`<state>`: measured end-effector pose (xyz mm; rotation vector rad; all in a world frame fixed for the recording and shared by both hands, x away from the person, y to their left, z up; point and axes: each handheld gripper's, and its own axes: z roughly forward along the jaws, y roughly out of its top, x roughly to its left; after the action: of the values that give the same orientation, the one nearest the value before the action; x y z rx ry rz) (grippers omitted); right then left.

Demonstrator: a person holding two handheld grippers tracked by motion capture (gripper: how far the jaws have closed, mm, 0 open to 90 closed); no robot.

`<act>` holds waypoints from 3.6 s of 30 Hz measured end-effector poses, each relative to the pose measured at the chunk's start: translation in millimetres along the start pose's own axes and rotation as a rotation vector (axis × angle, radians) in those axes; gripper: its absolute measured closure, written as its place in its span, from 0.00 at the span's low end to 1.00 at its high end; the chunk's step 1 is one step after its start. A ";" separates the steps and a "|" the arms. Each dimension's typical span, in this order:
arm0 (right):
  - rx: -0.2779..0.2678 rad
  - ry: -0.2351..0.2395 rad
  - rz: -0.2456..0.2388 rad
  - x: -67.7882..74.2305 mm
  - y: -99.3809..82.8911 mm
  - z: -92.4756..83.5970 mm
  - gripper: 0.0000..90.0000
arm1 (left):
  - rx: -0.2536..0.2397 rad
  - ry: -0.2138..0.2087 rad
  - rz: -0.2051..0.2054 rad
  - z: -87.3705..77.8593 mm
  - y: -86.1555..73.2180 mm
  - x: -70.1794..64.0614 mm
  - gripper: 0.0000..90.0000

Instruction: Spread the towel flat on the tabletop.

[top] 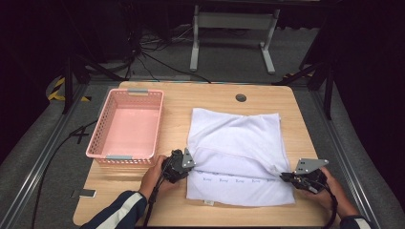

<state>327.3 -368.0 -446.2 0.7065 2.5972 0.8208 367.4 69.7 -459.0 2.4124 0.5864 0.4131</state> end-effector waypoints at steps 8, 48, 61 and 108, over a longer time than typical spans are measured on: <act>-0.076 0.003 0.061 -6.3 5.8 -16.3 0.65 | -0.120 -0.080 -0.024 -14.7 20.4 1.0 0.52; -0.107 0.130 -0.065 45.8 -10.9 -62.5 0.69 | -0.173 -0.104 -0.012 -62.1 -9.1 -29.8 0.38; -0.096 0.022 0.102 19.2 3.6 -22.3 0.66 | 0.000 -0.297 0.072 -26.2 -19.4 -50.7 0.59; -0.015 -0.307 0.631 -175.4 70.6 89.0 0.45 | -0.043 0.173 -0.482 101.6 91.3 138.5 0.41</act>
<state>536.2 -373.9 -445.9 1.5518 2.0979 0.8099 556.4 24.0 -458.4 2.1117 1.1865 0.4196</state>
